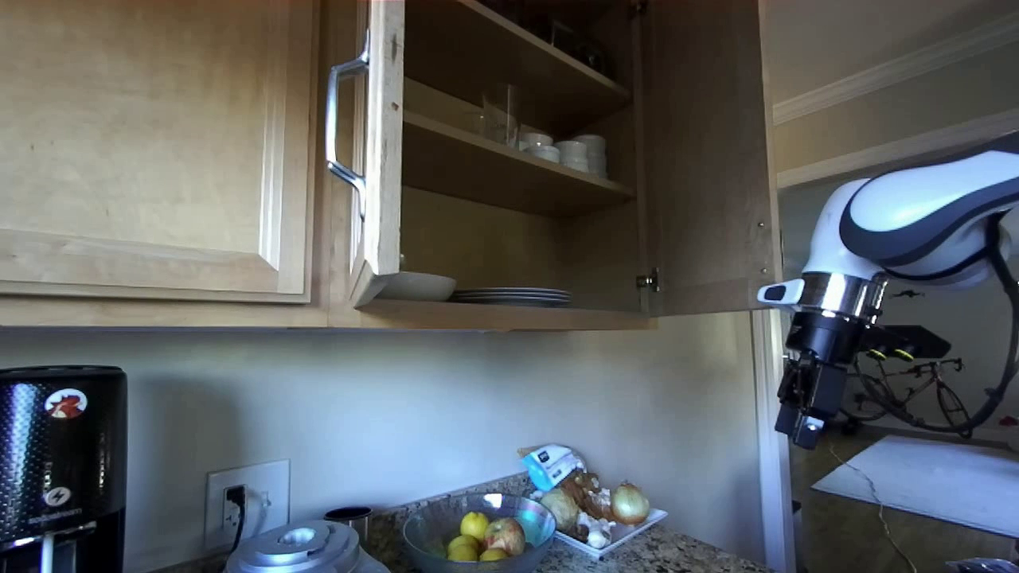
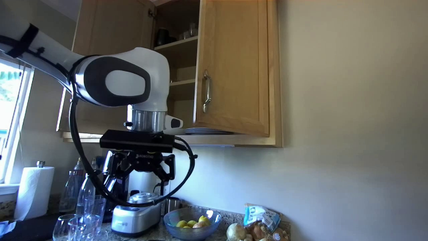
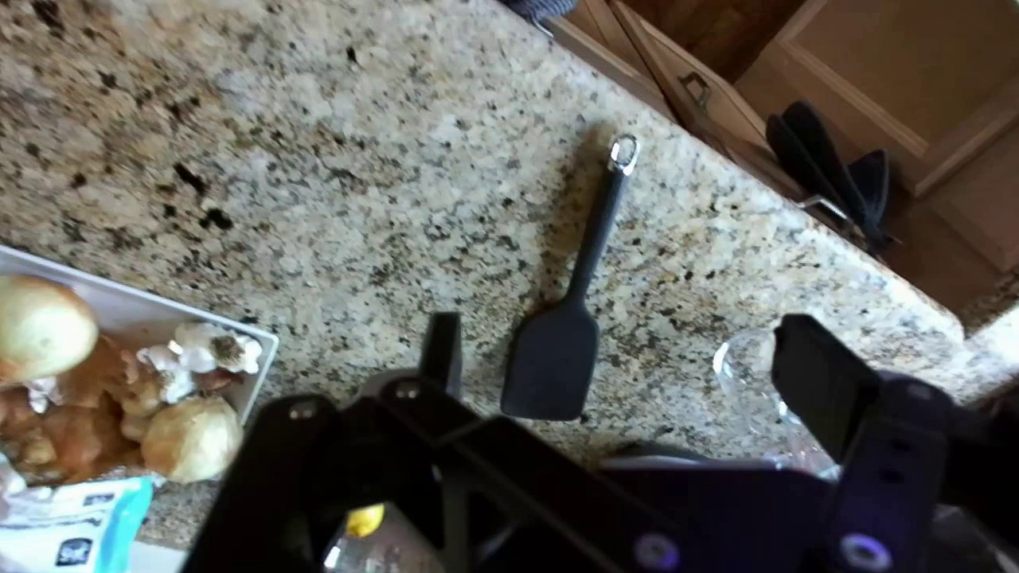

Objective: Close the cupboard

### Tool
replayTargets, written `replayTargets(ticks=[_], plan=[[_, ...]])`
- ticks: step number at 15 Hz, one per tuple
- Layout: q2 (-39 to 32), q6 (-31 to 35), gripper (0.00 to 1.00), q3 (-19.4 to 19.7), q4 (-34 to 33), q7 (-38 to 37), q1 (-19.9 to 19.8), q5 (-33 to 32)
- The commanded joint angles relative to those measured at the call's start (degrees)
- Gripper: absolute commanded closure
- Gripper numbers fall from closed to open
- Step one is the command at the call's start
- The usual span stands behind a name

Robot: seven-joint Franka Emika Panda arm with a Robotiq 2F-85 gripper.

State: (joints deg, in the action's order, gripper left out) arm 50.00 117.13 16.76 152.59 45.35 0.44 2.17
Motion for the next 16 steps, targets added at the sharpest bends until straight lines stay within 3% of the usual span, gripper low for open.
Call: replayTargets(ticks=[1, 9, 13, 16], plan=[[0.78, 3.54, 0.00, -0.22, 2.82, -2.88, -5.72, -5.69], [3.97, 7.88, 0.00, 3.05, 0.58, -6.63, -13.27, -9.33], [5.06, 8.45, 0.00, 6.99, -4.68, -6.98, -16.66, -10.67], [3.98, 10.63, 0.00, 9.98, -10.25, -6.33, -16.38, -10.36]])
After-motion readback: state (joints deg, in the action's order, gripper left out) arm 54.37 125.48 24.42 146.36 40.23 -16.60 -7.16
